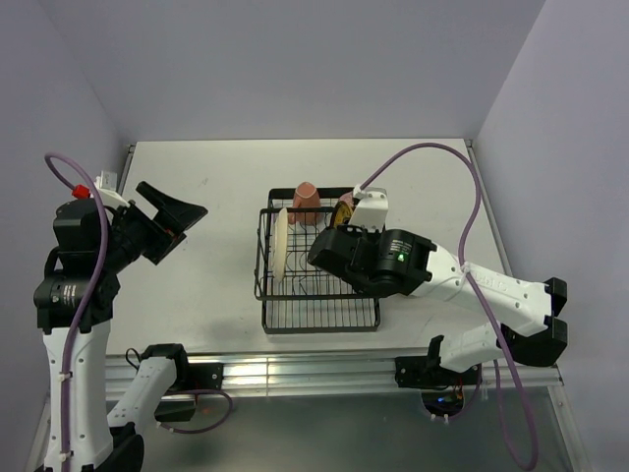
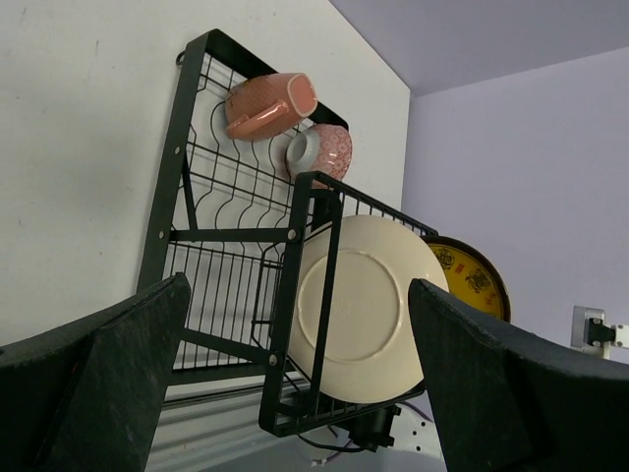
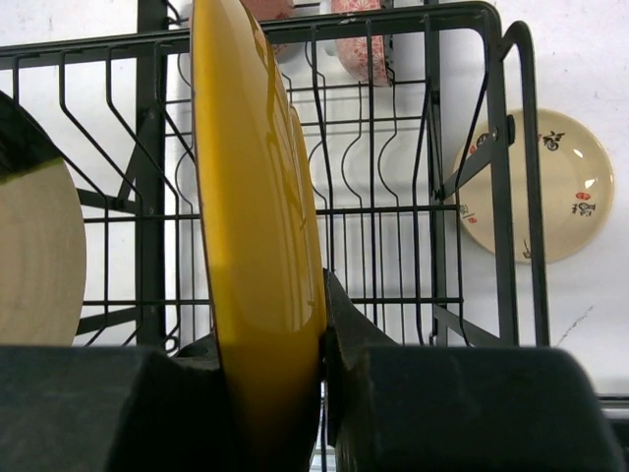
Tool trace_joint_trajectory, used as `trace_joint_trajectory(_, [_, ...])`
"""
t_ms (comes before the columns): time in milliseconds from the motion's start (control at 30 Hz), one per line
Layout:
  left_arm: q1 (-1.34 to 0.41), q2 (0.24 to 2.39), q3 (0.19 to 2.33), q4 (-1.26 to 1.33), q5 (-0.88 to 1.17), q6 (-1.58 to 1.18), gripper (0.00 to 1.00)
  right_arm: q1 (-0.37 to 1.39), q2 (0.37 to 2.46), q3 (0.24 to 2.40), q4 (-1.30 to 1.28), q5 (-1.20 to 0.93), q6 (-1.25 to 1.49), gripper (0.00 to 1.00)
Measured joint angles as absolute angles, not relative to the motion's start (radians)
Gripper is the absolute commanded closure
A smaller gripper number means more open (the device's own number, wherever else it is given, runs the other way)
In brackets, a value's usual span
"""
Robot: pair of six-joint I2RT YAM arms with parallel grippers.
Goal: Load the mixed dishes into the dish rack
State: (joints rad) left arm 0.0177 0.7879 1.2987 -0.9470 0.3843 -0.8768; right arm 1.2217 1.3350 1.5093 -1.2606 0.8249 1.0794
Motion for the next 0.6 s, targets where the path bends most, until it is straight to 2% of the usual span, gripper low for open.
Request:
trace_joint_trajectory(200, [0.018, 0.788, 1.288, -0.945, 0.384, -0.876, 0.01, 1.217, 1.325, 1.503, -1.261, 0.82, 1.057, 1.0])
trace_joint_trajectory(300, [0.018, 0.787, 1.284, -0.941, 0.384, -0.876, 0.01, 1.217, 1.331, 1.505, -1.268, 0.817, 1.04, 0.95])
trace_joint_trajectory(567, [0.018, 0.787, 1.279, -0.939, 0.384, -0.876, 0.01, 1.231, 1.393, 1.542, -1.312, 0.814, 1.009, 0.68])
trace_joint_trajectory(600, [0.018, 0.787, 1.279, -0.939, 0.384, -0.876, 0.01, 1.231, 1.398, 1.544, -1.316, 0.811, 1.011, 0.62])
